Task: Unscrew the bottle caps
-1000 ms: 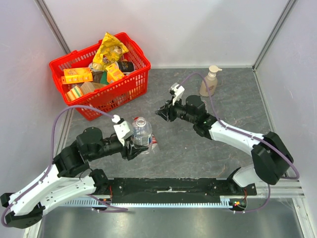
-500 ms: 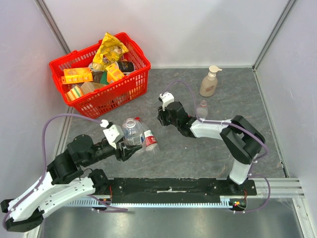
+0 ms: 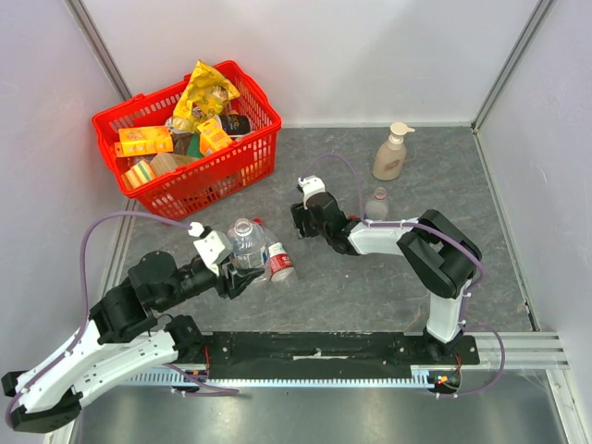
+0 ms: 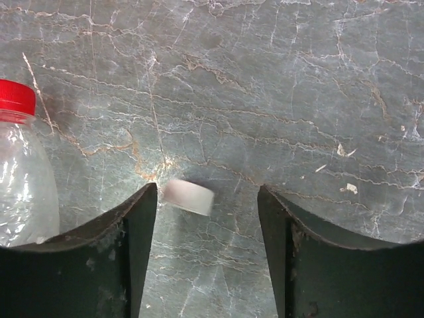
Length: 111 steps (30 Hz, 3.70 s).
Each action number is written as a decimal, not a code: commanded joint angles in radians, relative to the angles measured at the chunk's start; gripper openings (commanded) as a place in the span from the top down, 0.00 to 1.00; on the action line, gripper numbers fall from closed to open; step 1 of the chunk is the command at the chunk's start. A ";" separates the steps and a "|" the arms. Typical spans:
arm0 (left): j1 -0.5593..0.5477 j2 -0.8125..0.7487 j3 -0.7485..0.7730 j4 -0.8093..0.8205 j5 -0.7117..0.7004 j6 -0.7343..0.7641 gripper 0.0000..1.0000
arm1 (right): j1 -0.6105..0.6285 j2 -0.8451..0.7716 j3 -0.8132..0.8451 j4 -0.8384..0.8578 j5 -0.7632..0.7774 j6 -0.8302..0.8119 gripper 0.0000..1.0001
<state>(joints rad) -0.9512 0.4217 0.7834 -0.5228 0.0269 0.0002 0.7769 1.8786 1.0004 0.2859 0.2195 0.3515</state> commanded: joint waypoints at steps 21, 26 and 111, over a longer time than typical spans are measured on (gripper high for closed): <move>-0.003 0.002 0.001 0.004 -0.074 -0.011 0.98 | -0.008 -0.470 -0.032 0.021 -0.346 -0.060 0.02; -0.003 0.000 0.002 0.004 -0.073 -0.011 0.98 | -0.048 -0.588 -0.078 0.102 -0.650 -0.075 0.02; -0.003 -0.015 0.002 0.000 -0.131 -0.022 0.00 | 0.114 -0.455 0.162 -0.019 -0.884 -0.112 1.00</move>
<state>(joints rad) -0.9512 0.4416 0.7818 -0.5491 -0.0261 -0.0059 0.8864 1.4246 1.1187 0.3553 -0.7834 0.3294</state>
